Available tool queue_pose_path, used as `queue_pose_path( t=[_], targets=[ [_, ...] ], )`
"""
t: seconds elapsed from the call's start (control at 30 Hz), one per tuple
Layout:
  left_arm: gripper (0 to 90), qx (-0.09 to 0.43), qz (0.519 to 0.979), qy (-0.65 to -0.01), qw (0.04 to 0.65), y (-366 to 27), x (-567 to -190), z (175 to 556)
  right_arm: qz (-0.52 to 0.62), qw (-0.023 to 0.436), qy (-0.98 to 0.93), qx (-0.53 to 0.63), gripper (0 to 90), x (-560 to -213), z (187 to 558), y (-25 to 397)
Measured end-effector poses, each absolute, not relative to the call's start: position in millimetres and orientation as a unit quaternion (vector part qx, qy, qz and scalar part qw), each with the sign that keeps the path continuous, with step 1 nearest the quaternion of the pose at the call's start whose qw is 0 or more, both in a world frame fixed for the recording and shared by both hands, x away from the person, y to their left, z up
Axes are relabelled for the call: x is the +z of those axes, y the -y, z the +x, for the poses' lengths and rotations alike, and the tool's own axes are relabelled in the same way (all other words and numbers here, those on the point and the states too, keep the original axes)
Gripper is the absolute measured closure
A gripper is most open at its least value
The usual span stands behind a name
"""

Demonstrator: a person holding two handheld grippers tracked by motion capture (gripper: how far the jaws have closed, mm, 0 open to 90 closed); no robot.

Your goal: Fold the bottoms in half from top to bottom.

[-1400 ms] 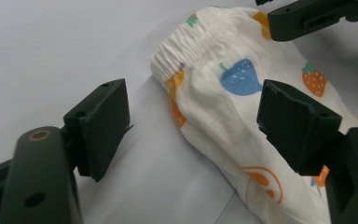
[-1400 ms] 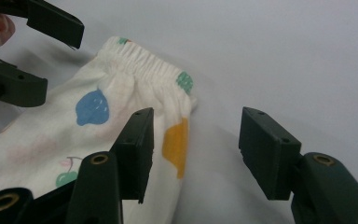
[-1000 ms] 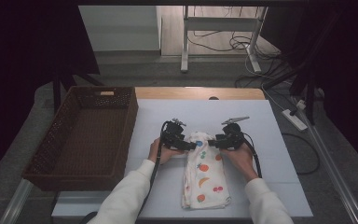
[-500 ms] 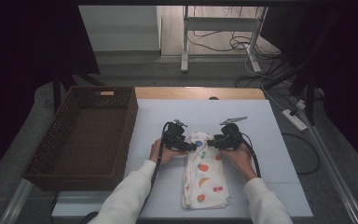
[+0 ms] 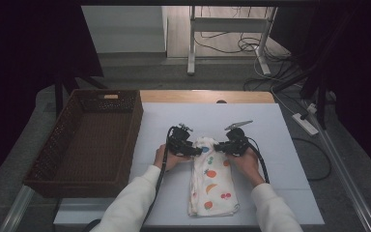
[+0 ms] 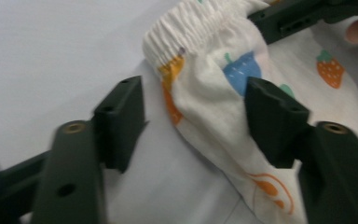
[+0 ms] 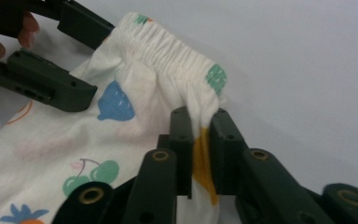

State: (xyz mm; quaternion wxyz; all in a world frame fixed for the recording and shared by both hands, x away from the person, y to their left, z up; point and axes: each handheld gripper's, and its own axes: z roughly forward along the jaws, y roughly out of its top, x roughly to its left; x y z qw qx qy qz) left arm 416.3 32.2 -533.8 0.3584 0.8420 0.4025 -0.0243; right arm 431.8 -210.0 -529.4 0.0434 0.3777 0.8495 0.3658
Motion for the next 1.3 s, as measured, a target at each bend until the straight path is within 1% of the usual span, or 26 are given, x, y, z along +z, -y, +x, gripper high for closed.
queue_pose_path(
  t=[0.1, 0.27, 0.37, 0.57, 1.03, 1.3],
  targets=[
    [52.8, -0.027, 0.842, -0.402, 0.360, -32, -535, 415, 0.379, 0.036, -0.850, 0.365, 84.7, -529, 431, 211],
    [73.2, -0.030, 0.842, -0.398, 0.363, -30, -537, 413, 0.369, 0.046, -0.854, 0.363, 85.7, -529, 429, 210],
    [80.5, -0.032, 0.843, -0.394, 0.365, -30, -538, 413, 0.371, 0.049, -0.853, 0.364, 86.0, -528, 428, 210],
    [83.7, -0.023, 0.846, -0.386, 0.366, -30, -535, 412, 0.365, 0.058, -0.853, 0.369, 86.3, -524, 426, 211],
    [84.1, 0.018, 0.841, -0.368, 0.396, -35, -512, 410, 0.350, 0.089, -0.840, 0.405, 86.4, -503, 420, 218],
    [84.0, 0.029, 0.840, -0.358, 0.408, -35, -506, 403, 0.341, 0.100, -0.837, 0.417, 86.4, -495, 413, 220]
  ],
)
